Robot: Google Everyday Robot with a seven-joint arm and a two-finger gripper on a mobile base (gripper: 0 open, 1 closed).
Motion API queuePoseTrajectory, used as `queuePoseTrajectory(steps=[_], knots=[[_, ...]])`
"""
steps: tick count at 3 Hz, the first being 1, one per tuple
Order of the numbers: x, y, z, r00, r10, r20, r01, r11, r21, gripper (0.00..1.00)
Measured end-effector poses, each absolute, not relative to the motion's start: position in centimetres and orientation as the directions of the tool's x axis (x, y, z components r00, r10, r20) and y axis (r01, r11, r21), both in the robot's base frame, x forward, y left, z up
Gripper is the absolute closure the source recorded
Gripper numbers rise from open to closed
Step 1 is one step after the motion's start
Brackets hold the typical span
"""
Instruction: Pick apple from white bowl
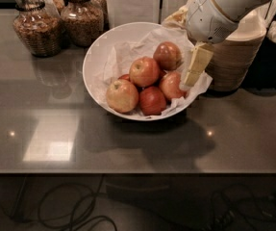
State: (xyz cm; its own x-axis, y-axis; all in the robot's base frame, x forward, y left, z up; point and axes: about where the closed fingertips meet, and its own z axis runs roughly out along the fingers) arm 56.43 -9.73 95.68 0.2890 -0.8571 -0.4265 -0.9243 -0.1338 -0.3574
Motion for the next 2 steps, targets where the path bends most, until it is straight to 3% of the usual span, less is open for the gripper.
queuePoseTrajectory(steps=[2], knots=[[57.4, -7.2, 93.9, 0.353, -0.825, -0.441, -0.922, -0.225, -0.317, 0.05]])
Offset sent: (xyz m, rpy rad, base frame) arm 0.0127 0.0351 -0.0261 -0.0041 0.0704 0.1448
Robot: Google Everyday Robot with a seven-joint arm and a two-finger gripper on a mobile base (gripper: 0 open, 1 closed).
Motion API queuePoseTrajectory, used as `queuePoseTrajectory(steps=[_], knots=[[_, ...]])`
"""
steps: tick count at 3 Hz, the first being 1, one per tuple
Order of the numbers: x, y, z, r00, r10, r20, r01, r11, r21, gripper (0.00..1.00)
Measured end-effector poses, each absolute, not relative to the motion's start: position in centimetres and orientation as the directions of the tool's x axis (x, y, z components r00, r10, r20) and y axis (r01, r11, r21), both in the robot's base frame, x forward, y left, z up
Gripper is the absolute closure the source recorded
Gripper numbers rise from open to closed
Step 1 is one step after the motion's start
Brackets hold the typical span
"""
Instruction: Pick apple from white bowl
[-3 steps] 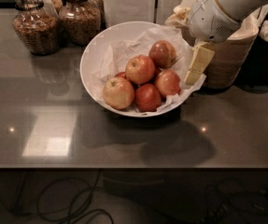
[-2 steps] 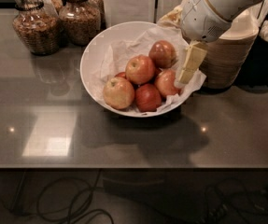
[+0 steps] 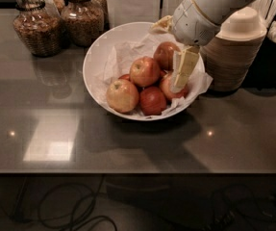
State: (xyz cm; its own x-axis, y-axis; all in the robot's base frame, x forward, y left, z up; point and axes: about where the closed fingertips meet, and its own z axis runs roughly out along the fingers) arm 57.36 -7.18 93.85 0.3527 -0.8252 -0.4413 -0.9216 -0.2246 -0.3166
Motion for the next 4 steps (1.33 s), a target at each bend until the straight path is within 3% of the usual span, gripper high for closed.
queuePoseTrajectory(steps=[4], knots=[[57.3, -3.8, 92.0, 0.401, -0.786, -0.471, -0.916, -0.326, -0.234, 0.05]])
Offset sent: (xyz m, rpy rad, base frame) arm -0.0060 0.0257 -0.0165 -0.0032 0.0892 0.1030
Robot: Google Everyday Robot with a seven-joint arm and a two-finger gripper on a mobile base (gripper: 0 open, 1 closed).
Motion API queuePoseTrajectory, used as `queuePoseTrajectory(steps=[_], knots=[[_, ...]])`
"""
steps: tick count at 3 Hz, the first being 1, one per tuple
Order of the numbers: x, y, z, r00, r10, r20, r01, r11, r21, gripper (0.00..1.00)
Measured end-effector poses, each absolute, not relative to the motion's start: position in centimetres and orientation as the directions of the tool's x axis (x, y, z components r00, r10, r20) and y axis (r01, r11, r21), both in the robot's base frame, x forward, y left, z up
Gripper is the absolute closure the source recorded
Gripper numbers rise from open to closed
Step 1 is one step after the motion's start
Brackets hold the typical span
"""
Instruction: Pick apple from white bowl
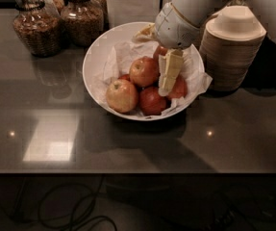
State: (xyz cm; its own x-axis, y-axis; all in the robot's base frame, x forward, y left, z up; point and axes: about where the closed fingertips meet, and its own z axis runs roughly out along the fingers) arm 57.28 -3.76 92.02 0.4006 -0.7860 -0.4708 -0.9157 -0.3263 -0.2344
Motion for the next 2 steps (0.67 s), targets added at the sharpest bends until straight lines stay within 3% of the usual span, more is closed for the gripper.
queuePoseTrajectory(steps=[2], knots=[[57.55, -3.50, 91.08, 0.394, -0.792, -0.467, -0.919, -0.327, -0.220, 0.05]])
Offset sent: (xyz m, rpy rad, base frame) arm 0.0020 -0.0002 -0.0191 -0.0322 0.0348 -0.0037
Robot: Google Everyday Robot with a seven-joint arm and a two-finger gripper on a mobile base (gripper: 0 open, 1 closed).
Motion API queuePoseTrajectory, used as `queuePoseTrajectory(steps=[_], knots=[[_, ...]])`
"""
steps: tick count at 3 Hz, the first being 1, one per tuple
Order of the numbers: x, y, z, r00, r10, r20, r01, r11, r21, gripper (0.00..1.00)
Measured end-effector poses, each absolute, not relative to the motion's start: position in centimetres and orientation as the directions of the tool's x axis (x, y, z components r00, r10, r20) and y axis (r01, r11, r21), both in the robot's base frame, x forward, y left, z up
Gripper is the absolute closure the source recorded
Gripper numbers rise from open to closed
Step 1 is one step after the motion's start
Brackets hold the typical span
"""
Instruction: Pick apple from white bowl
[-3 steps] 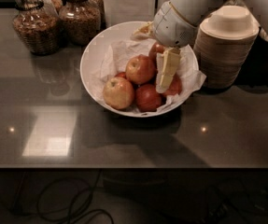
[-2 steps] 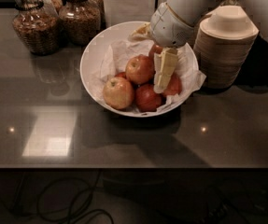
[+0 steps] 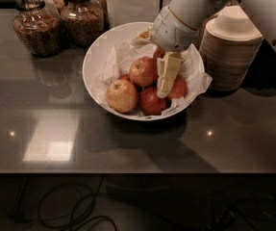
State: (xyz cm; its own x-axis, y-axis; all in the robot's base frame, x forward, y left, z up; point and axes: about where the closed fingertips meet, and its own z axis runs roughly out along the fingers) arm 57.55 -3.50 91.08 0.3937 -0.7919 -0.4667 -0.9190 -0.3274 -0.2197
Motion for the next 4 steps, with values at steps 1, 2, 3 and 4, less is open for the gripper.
queuePoseTrajectory(steps=[1, 2, 3, 4], knots=[[57.72, -3.47, 90.73, 0.389, -0.795, -0.466, -0.921, -0.325, -0.214, 0.05], [57.72, -3.47, 90.73, 0.389, -0.795, -0.466, -0.921, -0.325, -0.214, 0.23], [57.72, -3.47, 90.73, 0.389, -0.795, -0.466, -0.921, -0.325, -0.214, 0.47], [57.72, -3.47, 90.73, 0.389, -0.795, -0.466, -0.921, -0.325, -0.214, 0.70]])
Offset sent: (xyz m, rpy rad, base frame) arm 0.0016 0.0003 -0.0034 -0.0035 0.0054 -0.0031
